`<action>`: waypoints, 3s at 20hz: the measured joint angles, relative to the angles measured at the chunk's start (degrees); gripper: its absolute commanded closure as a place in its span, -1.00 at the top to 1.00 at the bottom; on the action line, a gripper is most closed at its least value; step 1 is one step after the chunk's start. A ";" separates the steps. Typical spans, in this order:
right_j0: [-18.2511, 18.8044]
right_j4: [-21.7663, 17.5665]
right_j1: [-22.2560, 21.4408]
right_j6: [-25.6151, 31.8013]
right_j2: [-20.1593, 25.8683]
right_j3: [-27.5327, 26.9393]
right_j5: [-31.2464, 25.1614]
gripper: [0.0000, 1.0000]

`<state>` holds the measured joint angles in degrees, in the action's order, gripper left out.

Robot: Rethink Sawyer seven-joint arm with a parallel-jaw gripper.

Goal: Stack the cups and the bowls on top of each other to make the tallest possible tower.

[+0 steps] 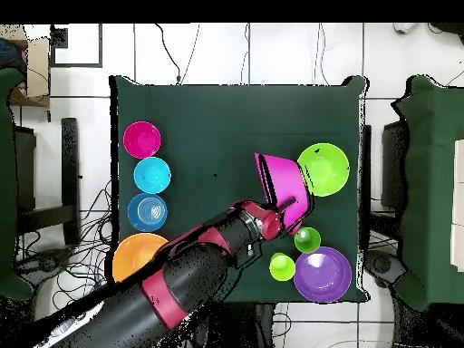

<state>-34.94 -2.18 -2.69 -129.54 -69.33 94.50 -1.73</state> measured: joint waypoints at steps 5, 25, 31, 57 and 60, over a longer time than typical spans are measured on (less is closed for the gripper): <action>-1.92 3.78 2.71 0.00 -1.93 0.00 0.01 -1.00; -6.28 15.35 11.82 0.00 -7.26 6.63 5.25 -1.00; -6.94 18.28 13.96 0.00 -8.23 8.64 6.45 -1.00; -10.18 33.83 24.38 0.00 -9.88 15.80 18.19 -1.00; -10.45 34.41 24.49 0.00 -9.87 16.34 19.25 -1.00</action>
<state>-45.39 32.23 21.80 -129.54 -79.20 110.84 17.53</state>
